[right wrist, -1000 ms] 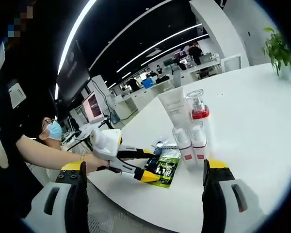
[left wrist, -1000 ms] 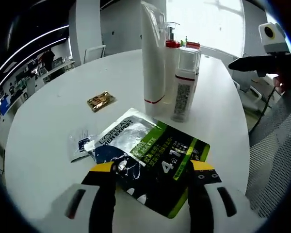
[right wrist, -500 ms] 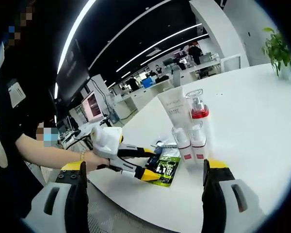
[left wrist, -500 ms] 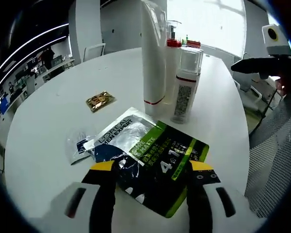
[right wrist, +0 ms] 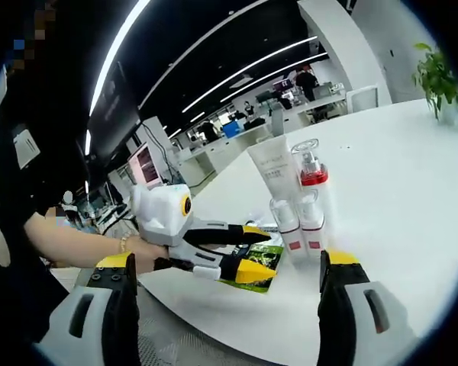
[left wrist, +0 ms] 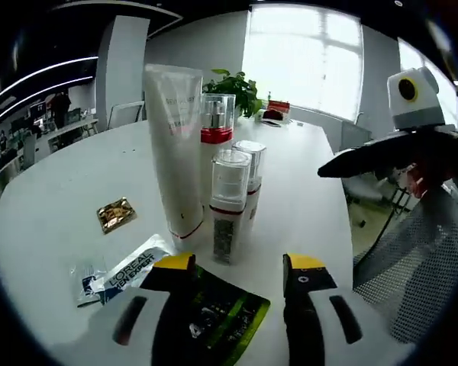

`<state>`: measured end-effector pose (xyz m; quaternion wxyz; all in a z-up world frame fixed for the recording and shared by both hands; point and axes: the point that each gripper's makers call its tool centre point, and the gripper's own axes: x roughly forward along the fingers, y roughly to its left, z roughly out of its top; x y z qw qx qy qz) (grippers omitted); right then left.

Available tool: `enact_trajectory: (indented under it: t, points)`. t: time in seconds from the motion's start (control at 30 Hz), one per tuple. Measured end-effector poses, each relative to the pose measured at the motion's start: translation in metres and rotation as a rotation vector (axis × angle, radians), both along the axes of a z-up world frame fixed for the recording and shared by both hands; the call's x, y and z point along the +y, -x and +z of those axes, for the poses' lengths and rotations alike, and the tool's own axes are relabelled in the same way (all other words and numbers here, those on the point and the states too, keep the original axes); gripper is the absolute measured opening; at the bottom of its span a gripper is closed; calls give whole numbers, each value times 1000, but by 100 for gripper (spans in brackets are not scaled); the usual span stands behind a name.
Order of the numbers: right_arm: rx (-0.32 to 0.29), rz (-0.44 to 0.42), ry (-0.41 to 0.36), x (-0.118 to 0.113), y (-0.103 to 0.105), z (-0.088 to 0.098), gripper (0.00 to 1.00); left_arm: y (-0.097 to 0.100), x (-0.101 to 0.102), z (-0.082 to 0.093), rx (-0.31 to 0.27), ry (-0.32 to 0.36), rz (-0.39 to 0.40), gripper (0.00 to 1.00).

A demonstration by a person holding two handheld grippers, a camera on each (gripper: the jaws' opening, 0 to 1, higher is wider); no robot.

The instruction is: Arrange the skincare products in the storage area until every visible bottle or jar stands upright without overlapping.

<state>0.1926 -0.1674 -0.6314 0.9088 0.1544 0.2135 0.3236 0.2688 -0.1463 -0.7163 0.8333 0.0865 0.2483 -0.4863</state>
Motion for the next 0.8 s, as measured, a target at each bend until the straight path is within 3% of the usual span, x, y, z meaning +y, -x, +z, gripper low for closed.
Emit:
enact_trajectory:
  t: [0.43, 0.8]
  points:
    - [7, 6, 4, 1, 1, -1, 100, -16, -11, -4, -7, -19, -34, 25]
    - [11, 4, 3, 1, 0, -2, 100, -20, -12, -7, -17, -44, -57, 20]
